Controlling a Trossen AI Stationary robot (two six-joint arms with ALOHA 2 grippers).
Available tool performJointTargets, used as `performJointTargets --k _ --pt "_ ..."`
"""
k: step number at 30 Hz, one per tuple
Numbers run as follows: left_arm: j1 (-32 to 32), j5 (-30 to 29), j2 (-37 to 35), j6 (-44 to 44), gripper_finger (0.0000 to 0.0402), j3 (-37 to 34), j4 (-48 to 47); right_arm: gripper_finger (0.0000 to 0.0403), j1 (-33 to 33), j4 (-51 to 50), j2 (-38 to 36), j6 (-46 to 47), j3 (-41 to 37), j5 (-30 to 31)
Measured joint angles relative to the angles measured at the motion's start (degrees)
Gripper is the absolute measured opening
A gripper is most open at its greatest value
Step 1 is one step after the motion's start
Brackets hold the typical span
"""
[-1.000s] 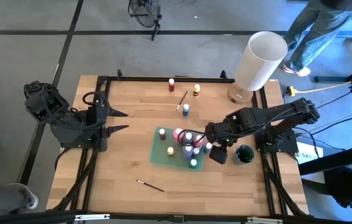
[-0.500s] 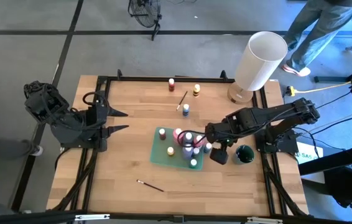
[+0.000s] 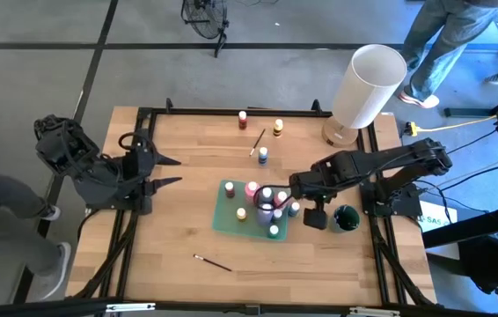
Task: Pick & Place Paint Supplies
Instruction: Put the small blue paint bottle into the light green bin
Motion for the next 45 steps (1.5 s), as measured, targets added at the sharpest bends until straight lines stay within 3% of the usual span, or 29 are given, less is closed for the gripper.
performJointTargets --k 6,13,32,45 --pt "0.0 -0.07 0.68 -0.49 0.0159 -0.05 -1.53 0.0348 -1.71 5.39 0.0 -5.68 -4.67 -4.83" --pt "0.0 -0.53 0.81 -0.76 0.0159 -3.67 -1.7 0.0348 -2.86 6.81 0.0 -8.33 -7.91 0.42" --pt "0.0 -1.64 0.7 -1.14 0.0159 -4.52 -1.53 0.0348 -2.71 11.69 0.0 -3.94 -8.51 1.46" --pt "0.0 -1.6 0.7 -1.14 0.0159 -4.52 -1.62 0.0348 -2.4 13.33 0.0 -8.1 -12.27 1.55"
